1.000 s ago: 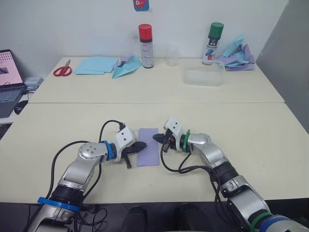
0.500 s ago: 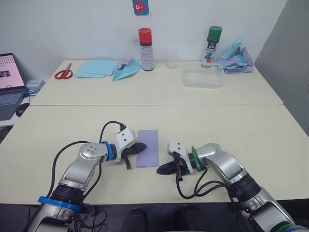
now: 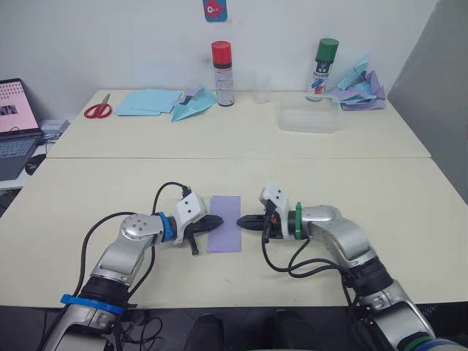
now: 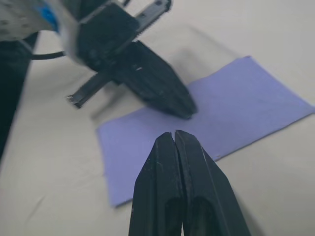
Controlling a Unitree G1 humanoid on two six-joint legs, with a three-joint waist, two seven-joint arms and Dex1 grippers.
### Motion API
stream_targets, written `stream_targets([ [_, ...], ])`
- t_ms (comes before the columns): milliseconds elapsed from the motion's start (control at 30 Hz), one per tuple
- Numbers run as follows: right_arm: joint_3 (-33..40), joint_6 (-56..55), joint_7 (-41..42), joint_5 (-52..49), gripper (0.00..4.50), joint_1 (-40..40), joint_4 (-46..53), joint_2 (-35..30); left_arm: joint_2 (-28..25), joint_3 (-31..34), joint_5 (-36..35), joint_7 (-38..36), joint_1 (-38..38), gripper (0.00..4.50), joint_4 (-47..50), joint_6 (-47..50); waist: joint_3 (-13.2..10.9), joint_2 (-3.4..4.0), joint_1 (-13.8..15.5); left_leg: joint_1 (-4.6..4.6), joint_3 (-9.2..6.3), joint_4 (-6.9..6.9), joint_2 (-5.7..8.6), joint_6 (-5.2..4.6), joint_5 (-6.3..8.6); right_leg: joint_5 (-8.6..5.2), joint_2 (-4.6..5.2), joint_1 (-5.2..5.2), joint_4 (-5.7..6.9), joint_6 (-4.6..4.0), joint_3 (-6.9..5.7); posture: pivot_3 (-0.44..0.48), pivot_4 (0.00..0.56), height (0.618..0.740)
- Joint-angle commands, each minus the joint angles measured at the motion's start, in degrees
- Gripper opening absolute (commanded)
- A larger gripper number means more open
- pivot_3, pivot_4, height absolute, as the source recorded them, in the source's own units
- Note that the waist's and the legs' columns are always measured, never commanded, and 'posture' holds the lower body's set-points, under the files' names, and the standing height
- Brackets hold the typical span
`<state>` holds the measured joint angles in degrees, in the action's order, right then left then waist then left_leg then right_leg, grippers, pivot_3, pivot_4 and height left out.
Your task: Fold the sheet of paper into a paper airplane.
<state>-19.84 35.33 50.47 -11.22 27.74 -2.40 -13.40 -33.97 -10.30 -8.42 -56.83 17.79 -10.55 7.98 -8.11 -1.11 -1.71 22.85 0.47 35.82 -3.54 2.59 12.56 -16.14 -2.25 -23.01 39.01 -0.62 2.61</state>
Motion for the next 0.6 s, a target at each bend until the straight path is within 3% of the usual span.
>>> stream_targets([
  [33, -3.05, -2.89, -2.36, 3.63, 0.03, 1.62, -2.98, 1.07, 0.08, 0.12, 0.70, 0.80, -1.80, 0.00, -1.22, 1.77, -0.01, 0.00, 0.03, 0.02, 0.00, 0.02, 0.00, 0.00, 0.00, 0.00, 0.00, 0.00, 0.00, 0.01, 0.00, 0.000, 0.150, 0.740],
  [333, -5.94, -5.86, -3.68, 7.88, 0.03, 3.67, -9.42, 0.82, -2.95, 17.52, -17.23, 1.91, -7.43, 0.00, 11.06, 20.63, -0.56, -0.44, -0.57, 0.10, -0.07, -0.04, -0.17, 0.00, 0.00, 0.03, -0.12, -0.18, 0.03, 0.04, -0.03, 0.000, 0.150, 0.740],
  [433, -5.87, -6.25, -3.57, 7.76, 0.03, 4.21, -10.35, 1.11, -2.79, 18.28, -19.04, 2.08, -8.99, 0.00, 12.75, 22.72, -0.59, -0.39, -0.63, 0.08, -0.11, -0.10, -0.18, 0.00, 0.00, 0.02, -0.13, -0.18, 0.04, 0.01, -0.03, 0.000, 0.150, 0.740],
  [600, -5.52, -6.04, -3.35, 7.26, 0.03, 4.70, -11.07, 1.56, 0.30, 13.19, -15.08, 4.70, -7.99, 0.00, 11.95, 20.74, -0.59, -0.41, -0.43, 0.07, -0.07, -0.04, -0.13, 0.00, 0.00, 0.05, -0.05, -0.14, 0.04, 0.04, 0.01, 0.000, 0.150, 0.740],
])
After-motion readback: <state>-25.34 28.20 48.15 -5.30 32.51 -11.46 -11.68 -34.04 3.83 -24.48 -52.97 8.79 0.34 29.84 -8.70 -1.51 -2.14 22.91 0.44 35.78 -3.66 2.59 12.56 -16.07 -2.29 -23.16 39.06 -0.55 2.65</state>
